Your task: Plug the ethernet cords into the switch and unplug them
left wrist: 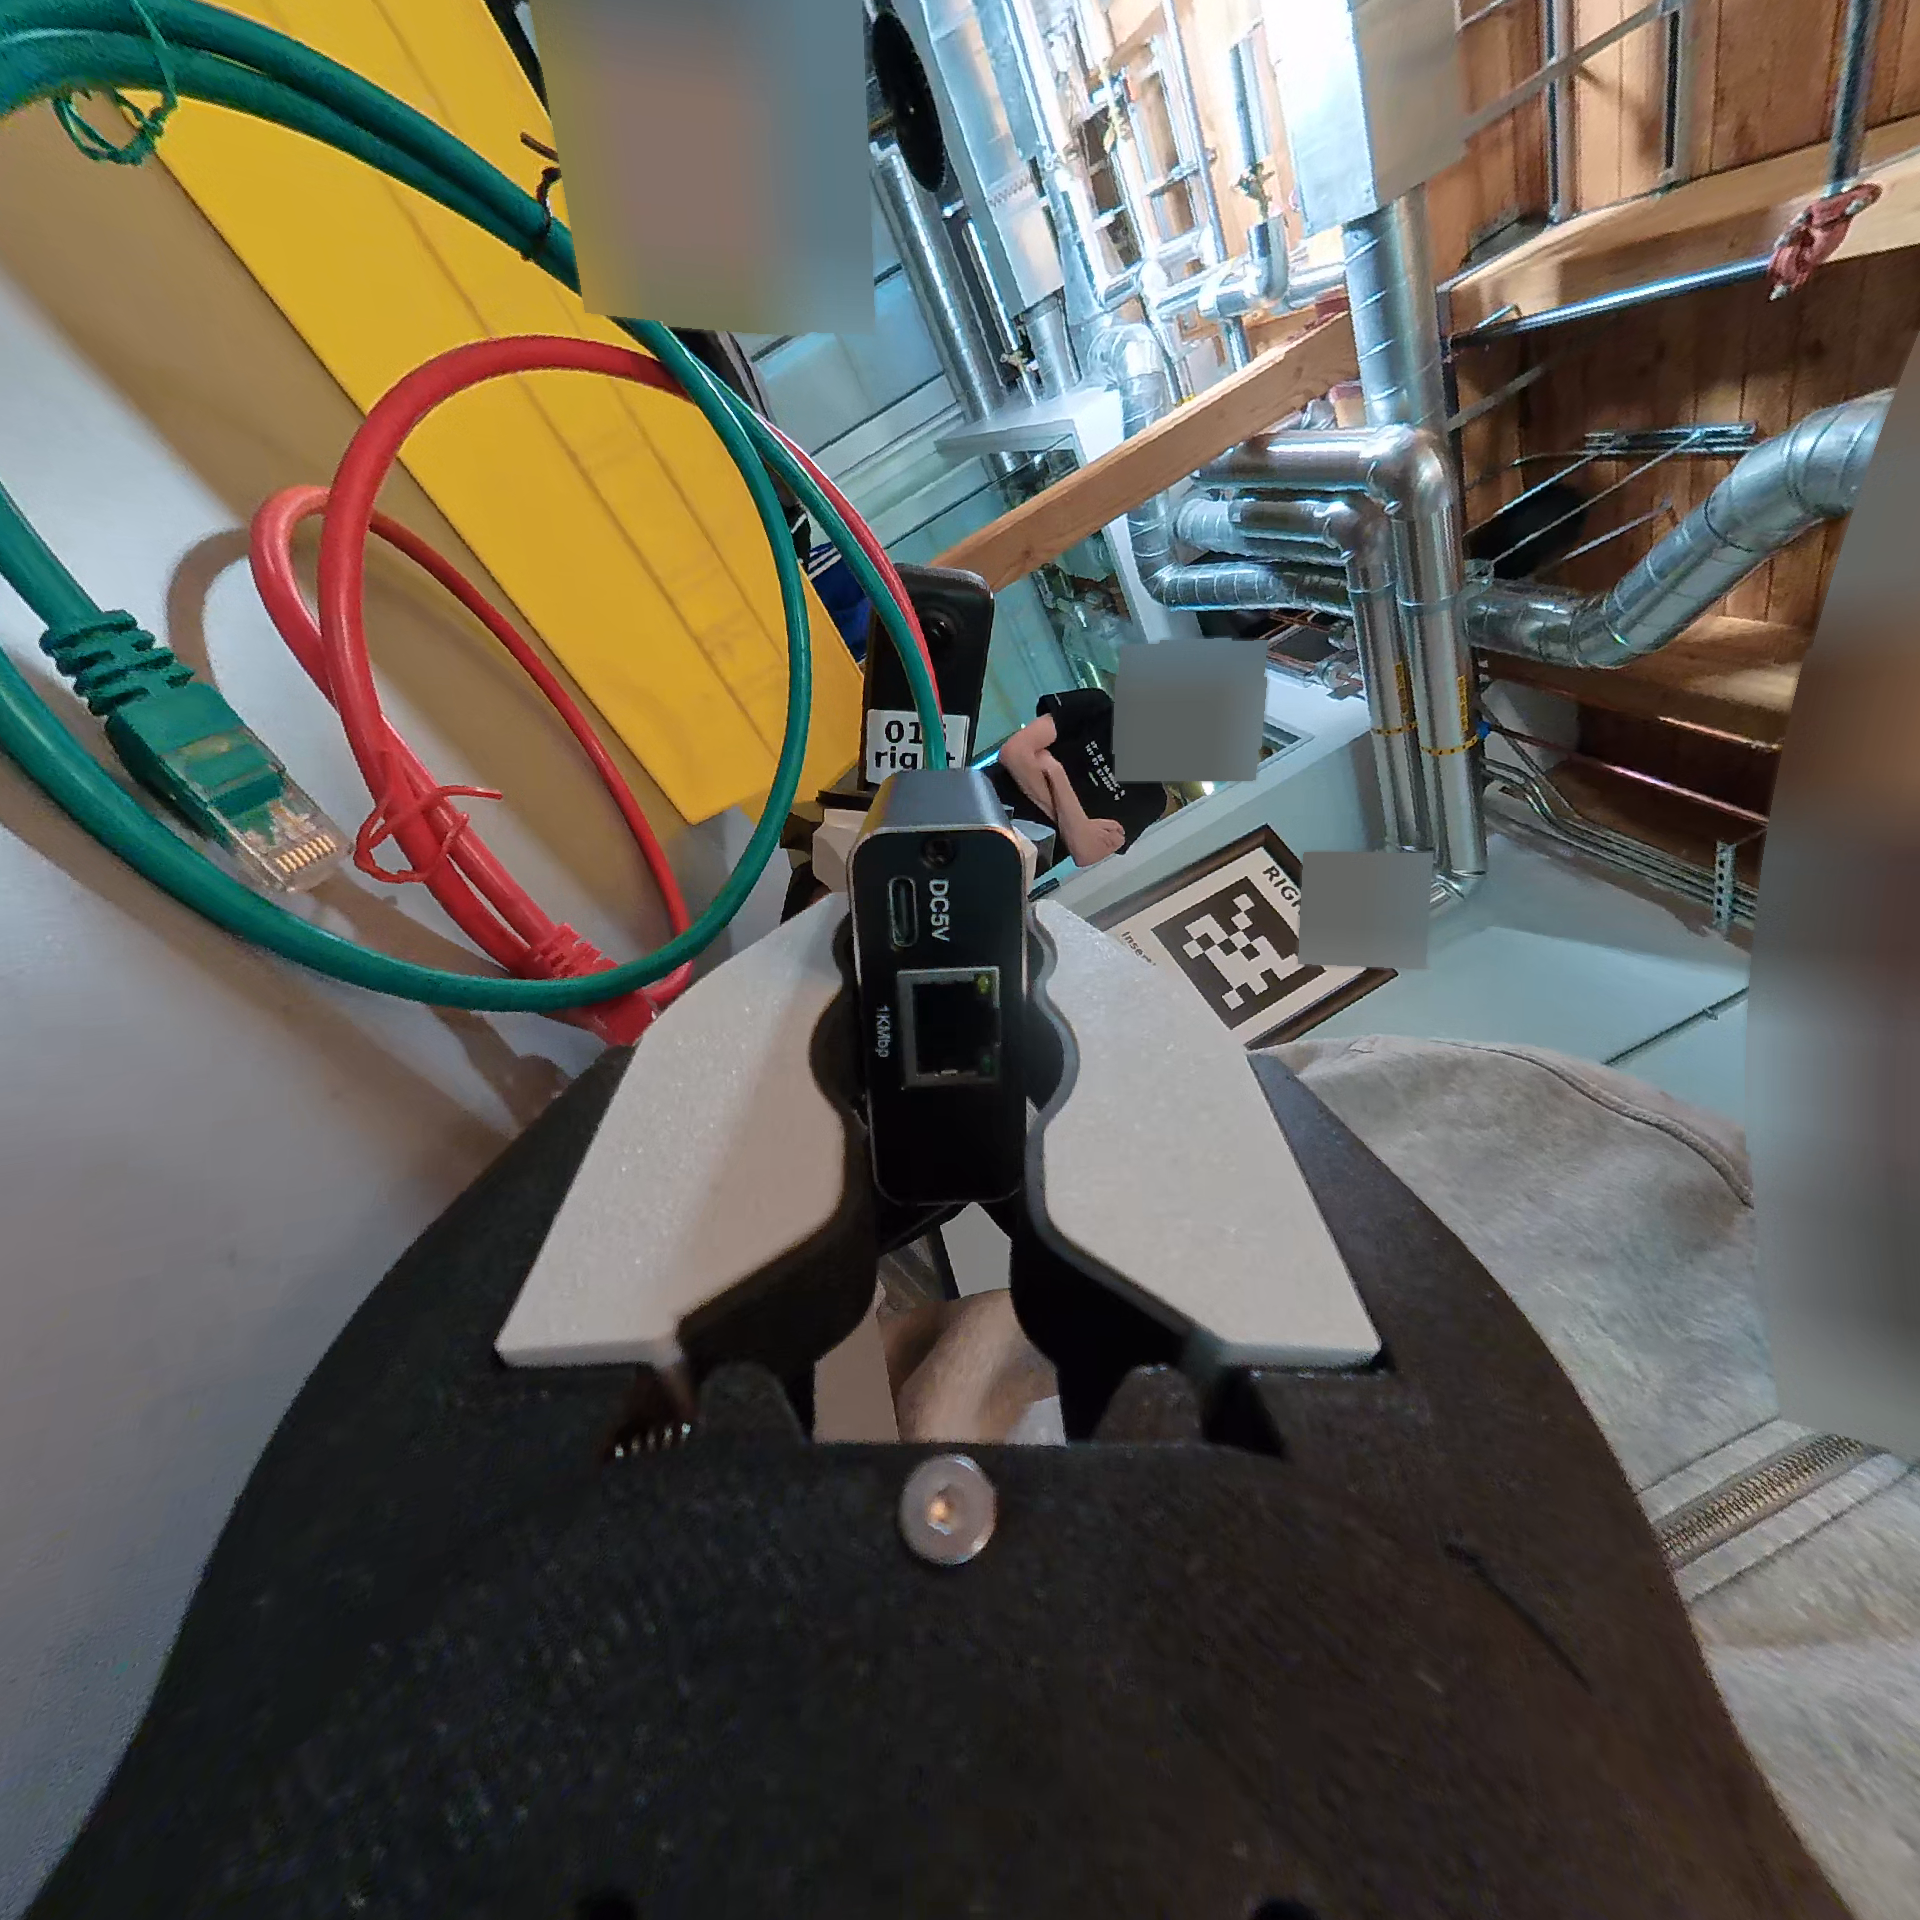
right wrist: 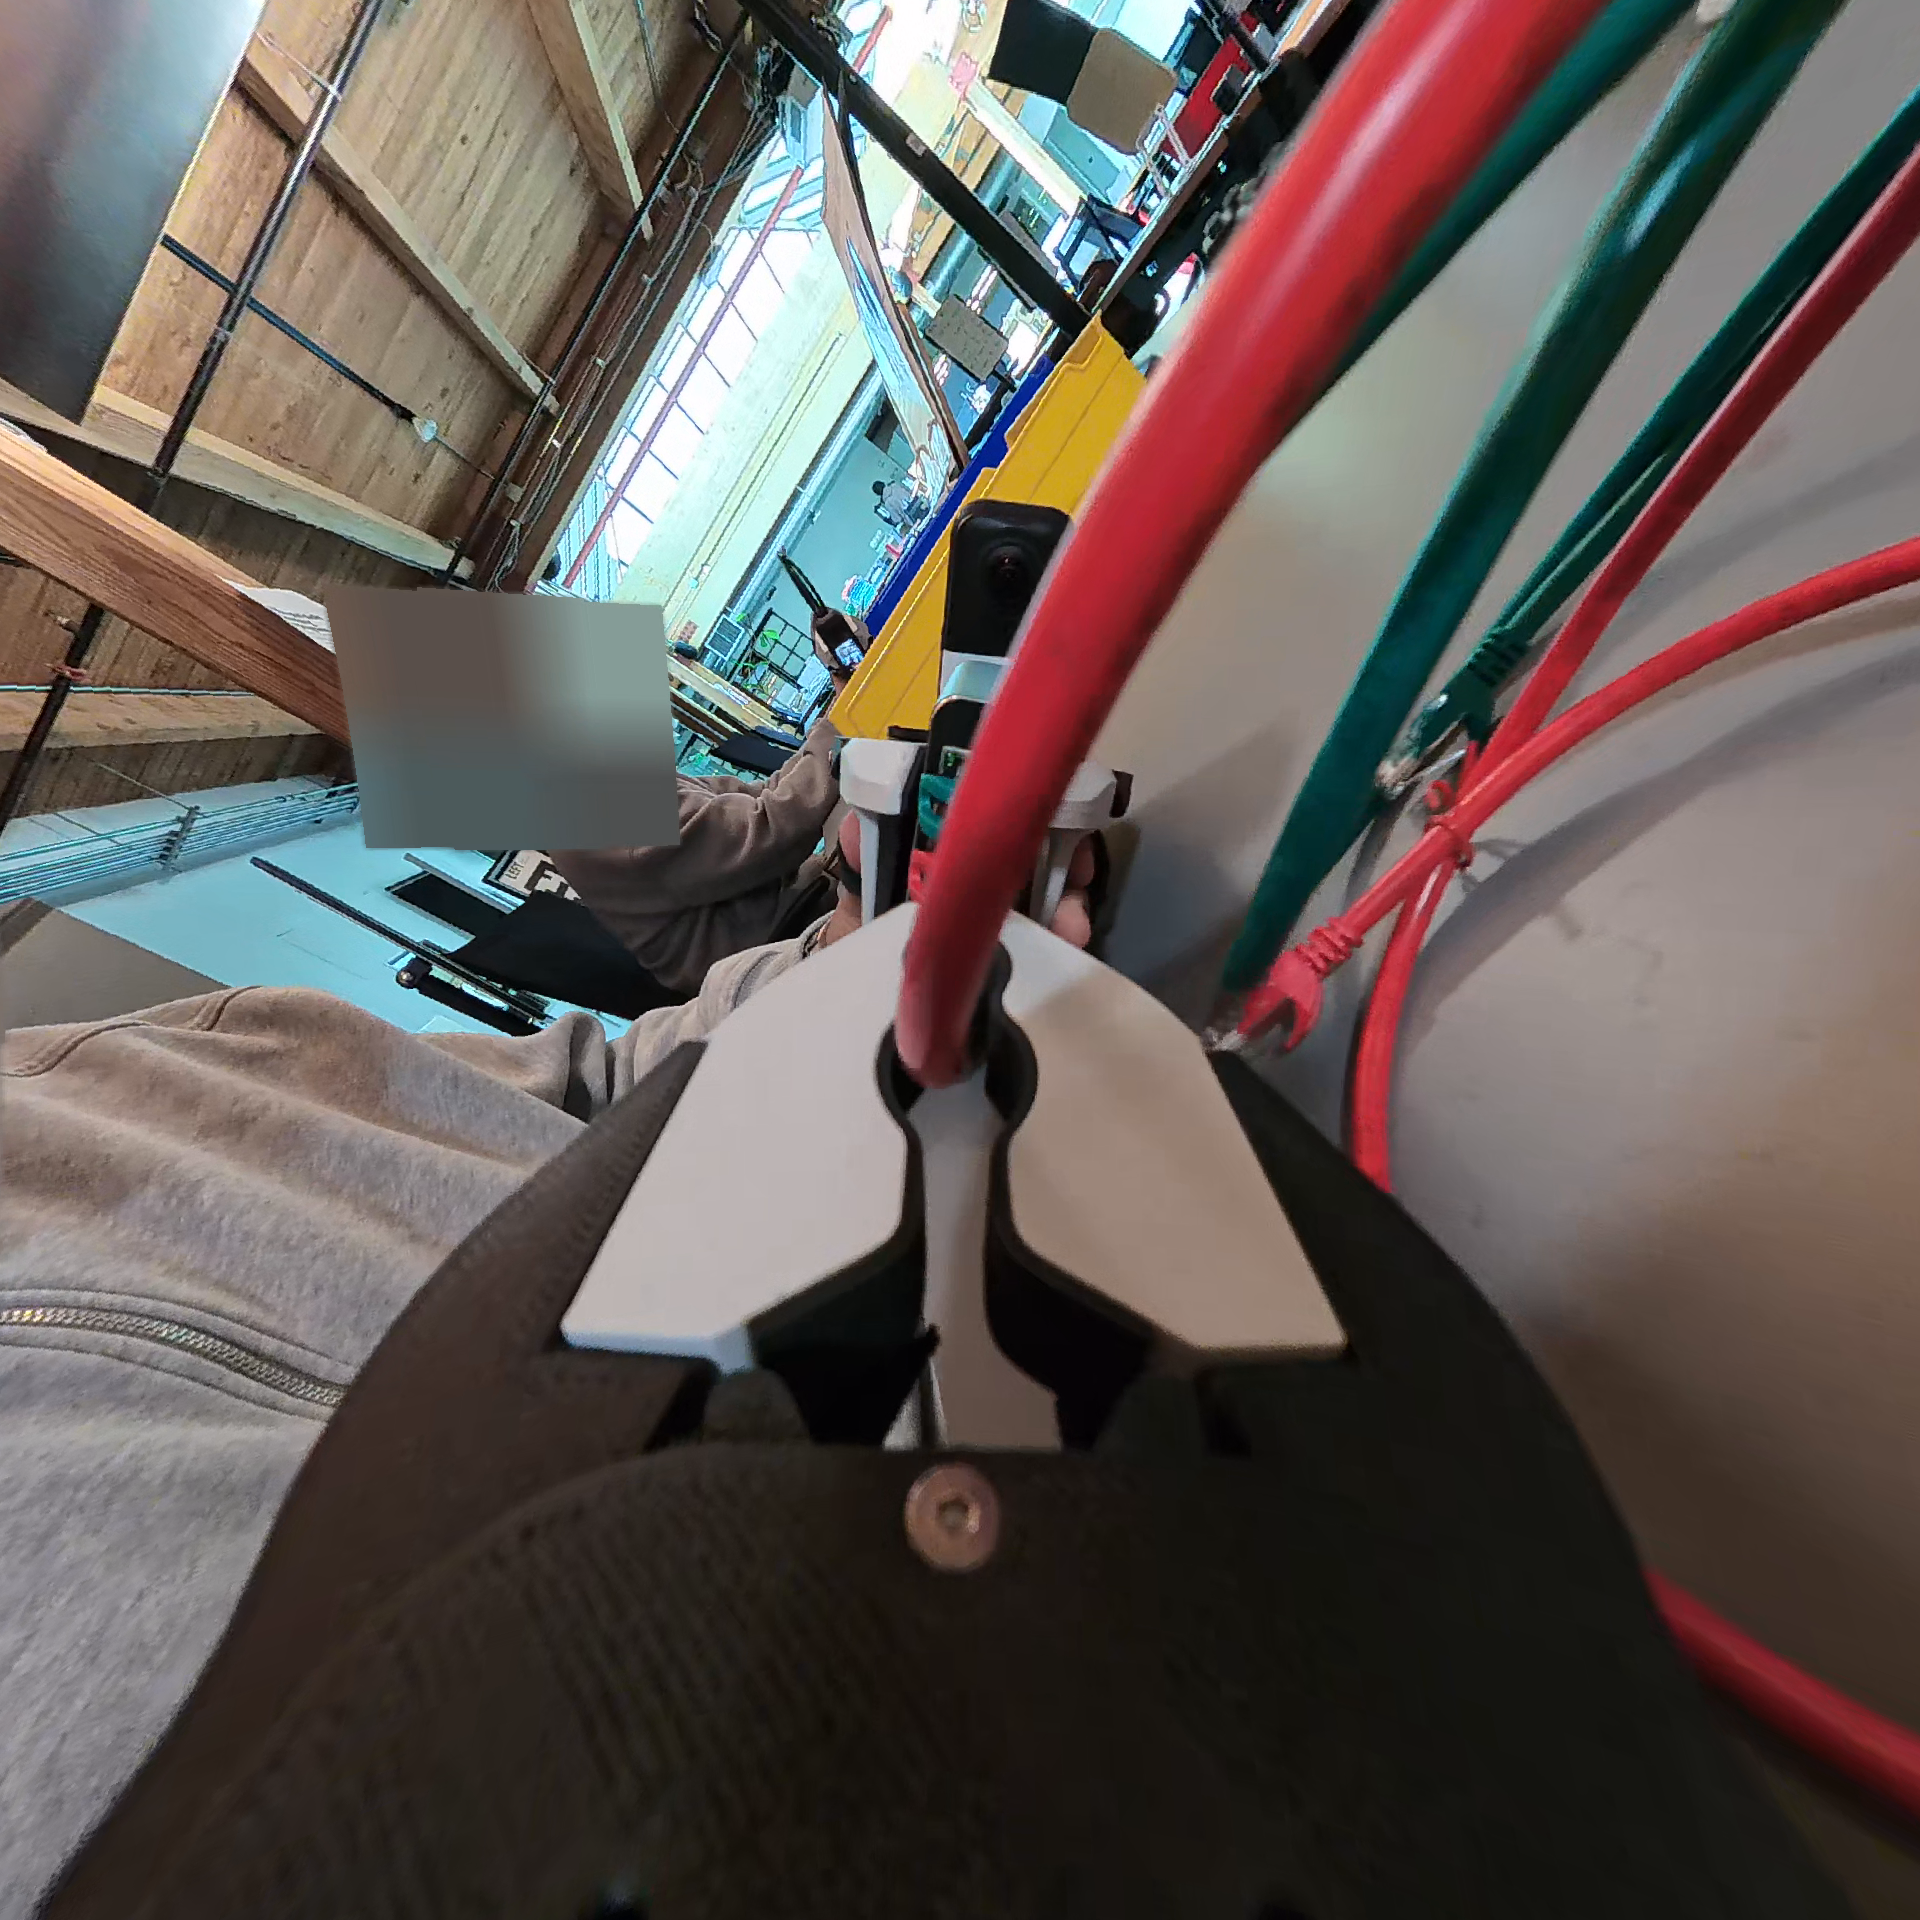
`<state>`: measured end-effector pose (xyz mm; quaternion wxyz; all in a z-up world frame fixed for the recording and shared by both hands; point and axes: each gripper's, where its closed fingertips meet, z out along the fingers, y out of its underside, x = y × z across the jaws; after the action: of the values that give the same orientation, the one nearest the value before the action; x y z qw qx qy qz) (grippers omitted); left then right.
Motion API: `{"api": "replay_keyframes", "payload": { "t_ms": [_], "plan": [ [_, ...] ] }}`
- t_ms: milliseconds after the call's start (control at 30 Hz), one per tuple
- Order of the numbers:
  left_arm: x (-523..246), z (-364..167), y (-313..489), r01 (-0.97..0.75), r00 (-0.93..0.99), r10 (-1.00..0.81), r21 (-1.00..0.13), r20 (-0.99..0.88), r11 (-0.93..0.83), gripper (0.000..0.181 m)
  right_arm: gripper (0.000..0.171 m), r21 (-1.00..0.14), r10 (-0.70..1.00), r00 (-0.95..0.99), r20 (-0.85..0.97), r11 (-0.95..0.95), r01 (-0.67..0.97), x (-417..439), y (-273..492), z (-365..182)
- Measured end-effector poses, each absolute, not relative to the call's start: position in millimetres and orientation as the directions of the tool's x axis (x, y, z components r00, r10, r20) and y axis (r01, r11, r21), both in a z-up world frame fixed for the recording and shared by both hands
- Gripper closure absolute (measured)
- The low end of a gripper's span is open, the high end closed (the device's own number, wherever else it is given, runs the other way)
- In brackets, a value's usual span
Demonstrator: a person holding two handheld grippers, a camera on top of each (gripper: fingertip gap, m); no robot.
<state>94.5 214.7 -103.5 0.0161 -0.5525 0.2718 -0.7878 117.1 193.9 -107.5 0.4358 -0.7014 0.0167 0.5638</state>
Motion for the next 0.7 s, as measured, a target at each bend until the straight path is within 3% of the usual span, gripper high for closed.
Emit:
{"api": "replay_keyframes", "payload": {
  "t_ms": [600, 700],
  "plan": [
    [97.7, -107.9, 195.3, -0.323, -0.369, -0.425, -0.543, 0.826, -0.775, 0.156, 0.165, -0.591, 0.465, 0.367, -0.806, -0.598, -0.542, 124.0, 192.6, -103.5],
    [95.7, -104.5, 204.6, -0.296, -0.377, -0.382, -0.5, 0.844, -0.814, 0.156, 0.165, -0.625, 0.478, 0.403, -0.78, -0.616, -0.48, 114.7, 188.9, -108.2]
  ]
}}
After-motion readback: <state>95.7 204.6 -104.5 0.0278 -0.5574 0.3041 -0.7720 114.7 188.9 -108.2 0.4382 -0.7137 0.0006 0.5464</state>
